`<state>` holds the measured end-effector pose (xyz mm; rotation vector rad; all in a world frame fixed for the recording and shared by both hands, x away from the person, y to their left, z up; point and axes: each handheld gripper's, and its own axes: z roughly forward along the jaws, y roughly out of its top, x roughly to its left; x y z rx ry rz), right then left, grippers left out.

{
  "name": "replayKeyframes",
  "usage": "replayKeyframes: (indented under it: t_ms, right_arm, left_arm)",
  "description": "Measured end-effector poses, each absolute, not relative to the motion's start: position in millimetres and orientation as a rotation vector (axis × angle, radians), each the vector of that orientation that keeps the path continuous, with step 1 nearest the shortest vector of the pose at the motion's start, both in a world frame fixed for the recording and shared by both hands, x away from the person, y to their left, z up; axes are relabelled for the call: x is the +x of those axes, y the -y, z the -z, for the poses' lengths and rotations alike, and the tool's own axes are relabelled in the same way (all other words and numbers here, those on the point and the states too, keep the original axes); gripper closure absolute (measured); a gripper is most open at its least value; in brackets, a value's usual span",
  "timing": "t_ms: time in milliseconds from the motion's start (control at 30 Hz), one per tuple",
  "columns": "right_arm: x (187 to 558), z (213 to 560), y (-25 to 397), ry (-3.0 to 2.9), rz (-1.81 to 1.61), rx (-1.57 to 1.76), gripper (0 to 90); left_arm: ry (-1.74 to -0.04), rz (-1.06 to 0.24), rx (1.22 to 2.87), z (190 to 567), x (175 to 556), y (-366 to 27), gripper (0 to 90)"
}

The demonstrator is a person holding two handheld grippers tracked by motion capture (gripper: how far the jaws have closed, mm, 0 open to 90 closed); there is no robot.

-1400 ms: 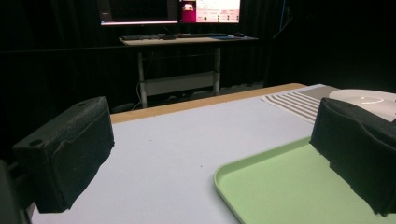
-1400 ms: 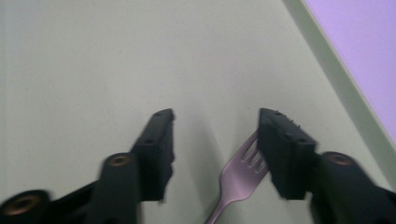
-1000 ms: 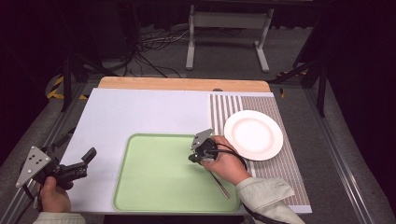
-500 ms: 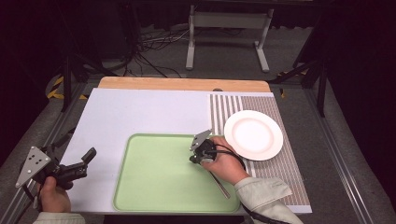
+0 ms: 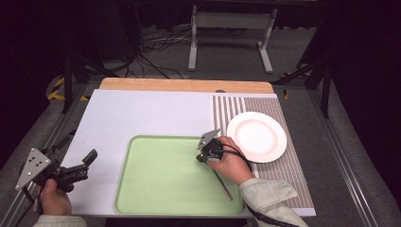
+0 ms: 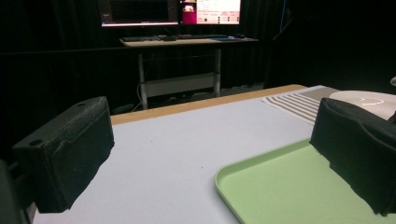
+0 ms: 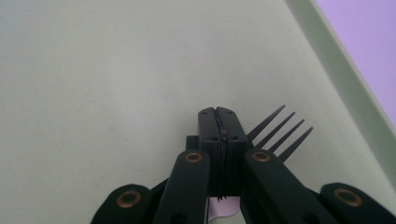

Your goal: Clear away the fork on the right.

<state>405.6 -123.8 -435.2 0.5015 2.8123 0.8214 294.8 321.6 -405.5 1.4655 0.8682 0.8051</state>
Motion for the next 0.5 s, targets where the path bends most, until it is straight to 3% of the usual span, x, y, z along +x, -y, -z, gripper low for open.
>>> replayKeyframes:
  t_ms: [500]
  right_arm:
    - [413.0,434.7,146.7,-2.773,-0.789,0.605,90.0]
  left_arm:
    - [-0.871,-0.804,1.470,406.2,295.5,-320.9,0.2]
